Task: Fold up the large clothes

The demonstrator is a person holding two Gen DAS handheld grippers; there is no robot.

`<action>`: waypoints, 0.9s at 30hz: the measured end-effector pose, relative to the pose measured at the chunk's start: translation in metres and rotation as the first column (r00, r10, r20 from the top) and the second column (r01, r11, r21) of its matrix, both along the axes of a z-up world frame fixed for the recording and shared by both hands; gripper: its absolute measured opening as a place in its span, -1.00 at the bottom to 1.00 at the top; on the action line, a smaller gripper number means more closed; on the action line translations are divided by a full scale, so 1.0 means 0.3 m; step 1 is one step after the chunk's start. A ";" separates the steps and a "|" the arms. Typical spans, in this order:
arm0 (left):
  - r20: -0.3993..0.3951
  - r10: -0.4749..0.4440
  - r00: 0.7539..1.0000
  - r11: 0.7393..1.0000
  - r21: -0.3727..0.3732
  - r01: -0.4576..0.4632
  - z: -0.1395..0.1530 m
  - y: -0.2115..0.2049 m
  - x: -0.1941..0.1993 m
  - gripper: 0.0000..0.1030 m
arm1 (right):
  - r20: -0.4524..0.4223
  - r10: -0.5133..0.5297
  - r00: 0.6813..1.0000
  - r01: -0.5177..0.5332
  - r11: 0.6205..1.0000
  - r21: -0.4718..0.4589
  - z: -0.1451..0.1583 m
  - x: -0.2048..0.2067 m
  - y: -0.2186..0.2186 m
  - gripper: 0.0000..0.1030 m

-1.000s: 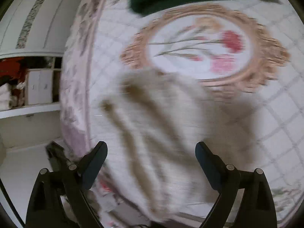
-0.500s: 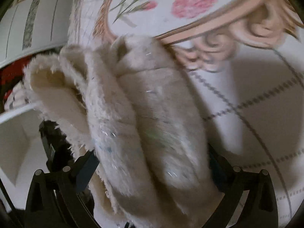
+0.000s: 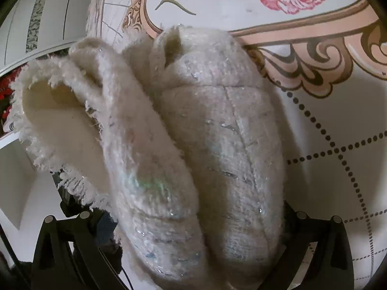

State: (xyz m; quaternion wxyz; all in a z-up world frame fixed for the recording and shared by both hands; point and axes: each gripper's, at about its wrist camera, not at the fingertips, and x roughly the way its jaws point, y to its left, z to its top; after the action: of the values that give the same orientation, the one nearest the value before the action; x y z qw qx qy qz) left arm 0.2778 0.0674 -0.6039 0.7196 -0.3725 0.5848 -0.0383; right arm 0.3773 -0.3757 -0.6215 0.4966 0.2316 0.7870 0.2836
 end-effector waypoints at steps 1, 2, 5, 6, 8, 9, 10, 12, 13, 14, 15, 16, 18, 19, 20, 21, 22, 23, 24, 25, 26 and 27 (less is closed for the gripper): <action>0.011 -0.003 1.000 1.000 -0.002 0.003 -0.001 0.001 0.000 1.00 | 0.000 0.003 1.000 -0.003 1.000 -0.003 0.000 0.004 0.000 1.00; 0.017 -0.001 1.000 1.000 -0.008 0.001 -0.003 0.003 -0.001 1.00 | -0.002 0.004 1.000 -0.004 1.000 -0.009 -0.009 0.006 0.016 1.00; 0.021 0.015 1.000 0.998 -0.057 -0.014 -0.021 0.014 -0.011 1.00 | -0.006 0.009 1.000 -0.009 1.000 -0.019 -0.008 0.014 0.052 1.00; 0.021 0.014 1.000 0.998 -0.066 -0.013 -0.025 0.015 -0.009 1.00 | -0.006 0.009 1.000 -0.009 1.000 -0.021 -0.002 0.013 0.052 1.00; 0.022 0.015 1.000 0.998 -0.066 -0.013 -0.026 0.011 -0.008 1.00 | -0.005 0.010 1.000 -0.010 1.000 -0.027 -0.004 0.013 0.086 1.00; 0.026 0.015 1.000 0.998 -0.064 -0.013 -0.026 0.009 -0.008 1.00 | -0.006 0.009 1.000 -0.009 0.999 -0.031 -0.001 0.014 0.096 1.00; 0.028 0.016 0.999 0.998 -0.067 -0.015 -0.027 0.010 -0.010 1.00 | -0.007 0.011 1.000 -0.011 0.999 -0.035 0.003 0.016 0.107 1.00; 0.033 0.023 0.999 0.996 -0.088 -0.020 -0.037 0.018 -0.014 1.00 | -0.006 0.019 1.000 -0.019 0.999 -0.041 0.018 0.009 0.123 1.00; 0.034 0.026 0.999 0.994 -0.105 -0.022 -0.042 0.026 -0.019 1.00 | -0.007 0.021 1.000 -0.022 0.999 -0.045 0.019 0.009 0.128 1.00; 0.035 0.031 0.999 0.991 -0.132 -0.026 -0.054 0.033 -0.021 1.00 | -0.008 0.024 1.000 -0.024 0.999 -0.048 0.019 0.012 0.128 1.00; 0.038 0.039 0.999 0.987 -0.160 -0.032 -0.067 0.042 -0.023 1.00 | -0.008 0.027 1.000 -0.027 0.998 -0.052 0.021 0.014 0.134 1.00; 0.042 0.043 0.998 0.984 -0.175 -0.035 -0.075 0.048 -0.021 1.00 | -0.003 0.034 0.999 -0.034 0.998 -0.058 0.021 0.014 0.151 1.00; 0.069 0.061 0.996 0.977 -0.211 -0.045 -0.079 0.053 -0.017 1.00 | 0.012 0.052 0.999 -0.051 0.997 -0.061 0.027 0.010 0.186 1.00; 0.074 0.070 0.995 0.974 -0.220 -0.052 -0.076 0.056 -0.014 1.00 | 0.023 0.061 0.998 -0.060 0.996 -0.061 0.029 0.005 0.205 1.00; 0.078 0.078 0.994 0.971 -0.230 -0.058 -0.066 0.060 -0.007 1.00 | 0.033 0.066 0.997 -0.064 0.996 -0.060 0.034 -0.001 0.232 0.99; 0.091 0.077 0.993 0.972 -0.229 -0.055 -0.046 0.060 0.003 1.00 | 0.037 0.066 0.997 -0.063 0.996 -0.057 0.040 -0.006 0.251 0.82; 0.110 0.068 0.992 0.978 -0.206 -0.044 -0.018 0.056 0.016 1.00 | 0.041 0.061 0.997 -0.059 0.997 -0.042 0.050 -0.012 0.275 0.66; 0.129 0.051 0.990 0.984 -0.177 -0.028 0.010 0.052 0.026 0.99 | 0.042 0.053 0.998 -0.051 0.998 -0.036 0.057 -0.014 0.285 0.39; 0.143 0.028 0.989 0.989 -0.147 -0.006 0.042 0.046 0.040 0.99 | 0.046 0.035 0.998 -0.034 0.999 -0.022 0.071 -0.016 0.300 0.25; 0.149 0.015 0.989 0.992 -0.129 0.005 0.063 0.041 0.052 0.99 | 0.061 0.027 0.998 -0.026 1.000 -0.012 0.089 -0.018 0.316 0.19; 0.155 0.012 0.988 0.992 -0.125 0.008 0.084 0.042 0.062 0.99 | 0.068 0.019 0.997 -0.019 1.000 -0.007 0.100 -0.020 0.324 0.13; 0.163 0.008 0.987 0.992 -0.124 0.012 0.105 0.041 0.071 0.99 | 0.071 -0.001 0.998 0.000 1.000 0.003 0.112 -0.021 0.332 0.09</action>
State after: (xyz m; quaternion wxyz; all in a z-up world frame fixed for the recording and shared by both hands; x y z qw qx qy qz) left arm 0.2990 0.0798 -0.5725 0.7404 -0.4115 0.5208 -0.1058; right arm 0.3711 -0.2762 -0.5878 0.5238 0.2224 0.7685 0.2926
